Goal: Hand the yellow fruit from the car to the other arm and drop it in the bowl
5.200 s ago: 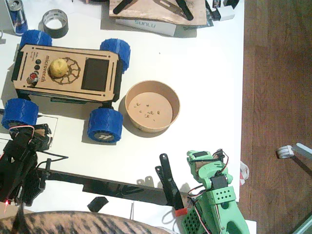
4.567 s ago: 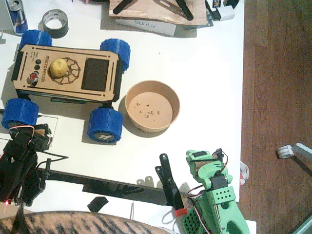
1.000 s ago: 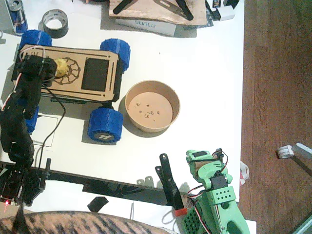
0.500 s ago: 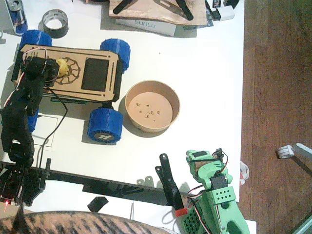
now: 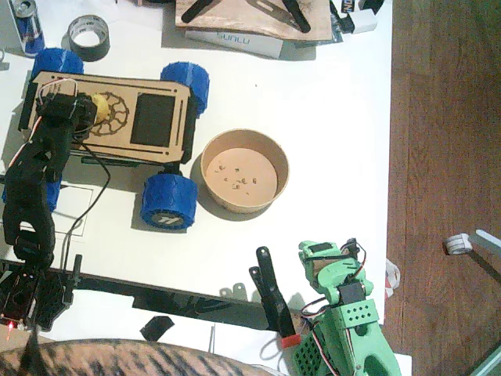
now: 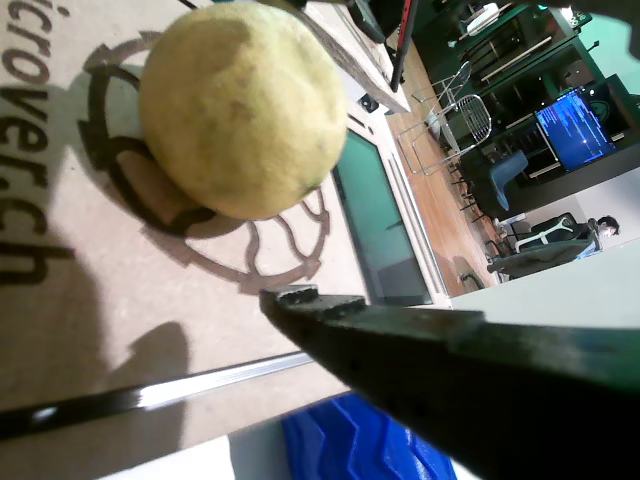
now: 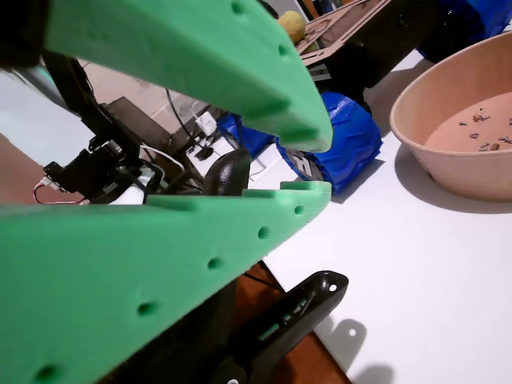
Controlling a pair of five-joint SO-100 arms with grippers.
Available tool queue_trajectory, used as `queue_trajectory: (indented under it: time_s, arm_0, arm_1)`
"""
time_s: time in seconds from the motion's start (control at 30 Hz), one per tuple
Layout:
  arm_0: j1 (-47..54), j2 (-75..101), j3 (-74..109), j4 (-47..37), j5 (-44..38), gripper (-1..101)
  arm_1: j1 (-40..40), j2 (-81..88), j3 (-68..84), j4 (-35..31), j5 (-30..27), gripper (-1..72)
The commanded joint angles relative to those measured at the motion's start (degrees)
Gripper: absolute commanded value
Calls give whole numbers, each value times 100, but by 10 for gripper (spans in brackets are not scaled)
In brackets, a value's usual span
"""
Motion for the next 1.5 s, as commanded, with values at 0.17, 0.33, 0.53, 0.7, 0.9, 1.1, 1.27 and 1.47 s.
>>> queue_trajectory:
  time_s: [0.17,0.33,0.53,0.7,0.9,1.1,1.27,1.47]
  arm_0:
    - [9,-1090,-2294,1116,-18,359]
    - [9,-1336,-2777,1266,-18,362]
    - [-53,-1397,-2786,1195,-18,365]
    - [-9,-1441,-2786,1187,-18,363]
    - [0,-1477,-2786,1239,-18,360]
    - [9,-1573,-2786,1239,35,367]
    - [9,-1635,-2786,1195,26,368]
    - [9,-1679,-2786,1178,35,360]
  arm_1:
    - [-53,35,-35,-123,-53,0]
    - [-53,35,-35,-123,-53,0]
    - [-53,35,-35,-123,-53,0]
    - [-53,35,-35,-123,-35,0]
    - [-53,35,-35,-123,-70,0]
    - [-53,35,-35,-123,-70,0]
    - [-53,35,-35,-123,-70,0]
    - [-53,35,-35,-123,-70,0]
